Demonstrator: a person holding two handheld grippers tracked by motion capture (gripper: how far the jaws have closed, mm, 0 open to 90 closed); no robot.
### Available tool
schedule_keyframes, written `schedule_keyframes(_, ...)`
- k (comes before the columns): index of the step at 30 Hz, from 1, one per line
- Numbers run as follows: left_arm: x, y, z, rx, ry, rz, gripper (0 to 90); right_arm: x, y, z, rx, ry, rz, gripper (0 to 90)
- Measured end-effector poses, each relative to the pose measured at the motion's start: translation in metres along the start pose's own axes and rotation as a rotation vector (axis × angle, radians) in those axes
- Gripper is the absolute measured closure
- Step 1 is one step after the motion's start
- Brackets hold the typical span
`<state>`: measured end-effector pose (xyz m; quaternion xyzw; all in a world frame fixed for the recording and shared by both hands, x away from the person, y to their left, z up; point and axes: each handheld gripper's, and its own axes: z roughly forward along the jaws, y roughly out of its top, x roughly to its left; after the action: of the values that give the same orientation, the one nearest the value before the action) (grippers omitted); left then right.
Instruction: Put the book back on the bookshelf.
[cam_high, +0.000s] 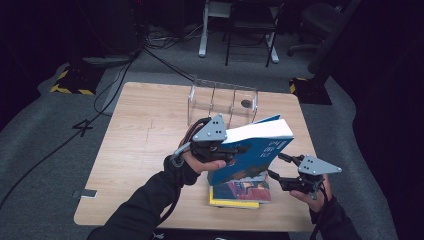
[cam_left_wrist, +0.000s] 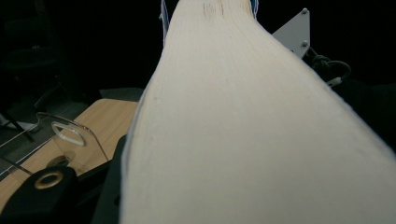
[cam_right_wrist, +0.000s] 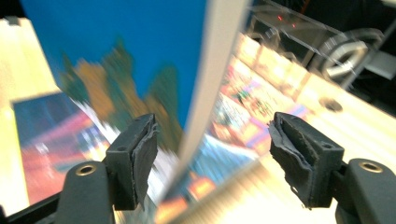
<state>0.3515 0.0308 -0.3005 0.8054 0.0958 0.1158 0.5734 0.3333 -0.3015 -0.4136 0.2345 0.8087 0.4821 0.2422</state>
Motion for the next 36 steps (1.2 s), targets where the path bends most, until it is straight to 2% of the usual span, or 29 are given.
schedule_keyframes(3,0.001,0.001,0.001,0.005,0.007,0.002,59.5,-0.007,-0.014,-0.002,0.058,-0.039,0.001,30.9)
schedule_keyframes(6,0.002,0.002,0.002,0.008,0.012,0.003,59.5,-0.020,-0.035,-0.001,0.127,-0.056,0.057,29.9)
schedule_keyframes(8,0.003,0.002,0.003,0.012,0.011,0.004,59.5,-0.022,-0.039,0.000,0.139,-0.059,0.070,29.9)
schedule_keyframes(9,0.003,0.003,0.003,0.011,0.011,0.005,59.5,-0.029,-0.051,0.001,0.159,-0.074,0.111,29.9)
schedule_keyframes(10,0.004,0.003,0.004,0.013,0.010,0.006,59.5,-0.029,-0.051,0.001,0.159,-0.074,0.111,29.9)
schedule_keyframes(12,0.006,0.004,0.004,0.016,0.007,0.000,59.5,-0.035,-0.061,0.006,0.177,-0.078,0.145,29.9)
schedule_keyframes(13,0.007,0.004,0.005,0.018,0.009,-0.002,59.5,-0.040,-0.070,0.013,0.228,-0.095,0.150,29.2)
schedule_keyframes(14,0.008,0.005,0.006,0.022,0.012,-0.001,59.5,-0.042,-0.075,0.015,0.237,-0.087,0.165,29.0)
schedule_keyframes(16,0.008,0.006,0.007,0.024,0.013,-0.005,59.5,-0.044,-0.081,0.020,0.250,-0.070,0.190,28.7)
schedule_keyframes(19,0.010,0.007,0.008,0.026,0.009,-0.003,59.6,-0.044,-0.084,0.025,0.272,-0.060,0.184,28.4)
schedule_keyframes(21,0.011,0.007,0.008,0.026,0.009,-0.009,59.7,-0.043,-0.087,0.029,0.274,-0.040,0.207,28.3)
schedule_keyframes(23,0.012,0.008,0.009,0.027,0.012,-0.014,59.7,-0.042,-0.089,0.032,0.286,-0.037,0.198,28.4)
schedule_keyframes(28,0.014,0.009,0.009,0.030,0.013,-0.023,59.8,-0.041,-0.092,0.036,0.294,-0.026,0.212,28.1)
schedule_keyframes(36,0.017,0.018,0.009,0.032,0.040,-0.022,60.2,-0.040,-0.092,0.036,0.294,-0.029,0.211,28.2)
